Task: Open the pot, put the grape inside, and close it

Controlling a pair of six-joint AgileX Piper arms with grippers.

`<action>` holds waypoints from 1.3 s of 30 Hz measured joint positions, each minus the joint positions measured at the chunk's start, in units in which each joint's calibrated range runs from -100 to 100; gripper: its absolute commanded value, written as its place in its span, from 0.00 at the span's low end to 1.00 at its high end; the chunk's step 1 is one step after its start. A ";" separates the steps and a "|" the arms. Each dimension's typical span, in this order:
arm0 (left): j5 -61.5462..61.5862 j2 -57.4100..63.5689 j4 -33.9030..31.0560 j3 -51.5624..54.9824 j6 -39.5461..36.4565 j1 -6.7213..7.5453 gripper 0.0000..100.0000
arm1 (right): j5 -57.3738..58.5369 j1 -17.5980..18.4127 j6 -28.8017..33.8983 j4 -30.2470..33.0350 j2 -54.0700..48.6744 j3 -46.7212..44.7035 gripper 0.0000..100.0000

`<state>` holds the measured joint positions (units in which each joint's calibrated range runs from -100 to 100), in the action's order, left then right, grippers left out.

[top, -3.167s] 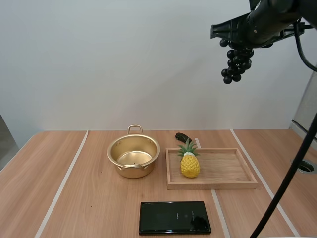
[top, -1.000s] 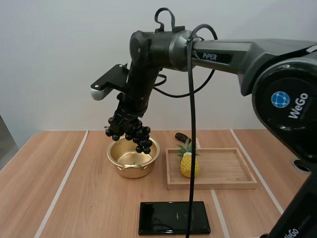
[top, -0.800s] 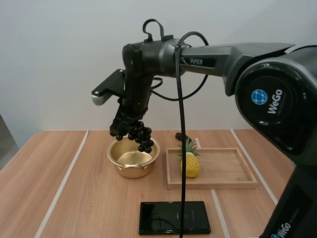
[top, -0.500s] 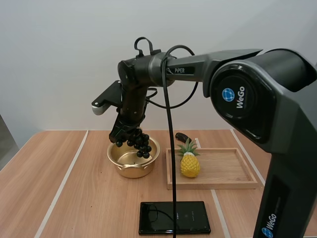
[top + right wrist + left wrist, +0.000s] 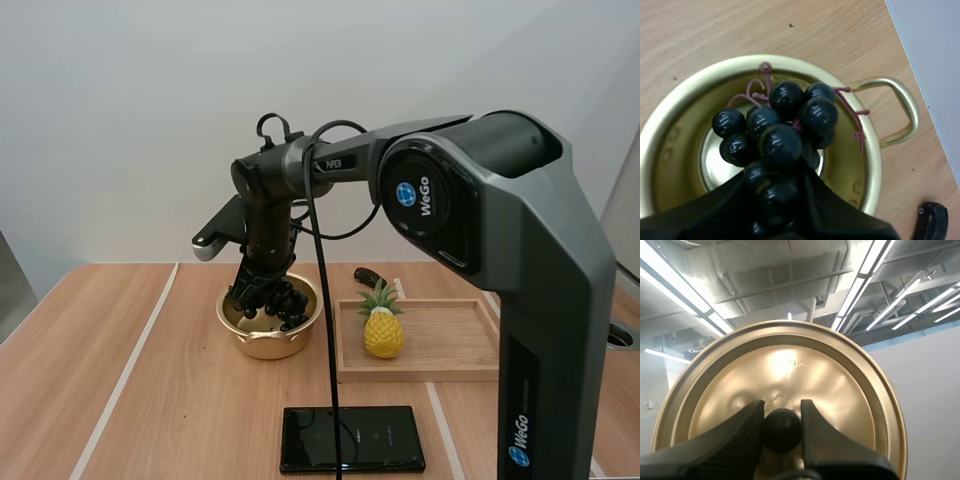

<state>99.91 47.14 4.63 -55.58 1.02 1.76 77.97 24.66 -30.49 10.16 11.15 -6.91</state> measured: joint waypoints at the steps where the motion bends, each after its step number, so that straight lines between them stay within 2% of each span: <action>1: 0.00 0.00 0.00 0.00 0.00 0.00 0.00 | 0.15 0.00 0.51 1.29 0.28 0.00 0.00; 7: 0.00 0.00 0.00 0.00 0.00 0.00 0.00 | 0.35 -0.24 2.04 3.09 1.89 -0.42 0.00; 18: 0.00 0.00 0.00 0.00 0.00 0.00 0.00 | 1.44 -0.38 -1.77 -5.50 2.57 -0.42 0.00; 39: 0.00 0.00 0.00 0.00 0.00 0.00 0.00 | -2.17 -0.38 -2.16 -4.70 5.96 -0.42 0.00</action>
<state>99.91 47.14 4.63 -55.58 1.02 1.76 75.81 24.28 -32.65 5.46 17.11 -7.33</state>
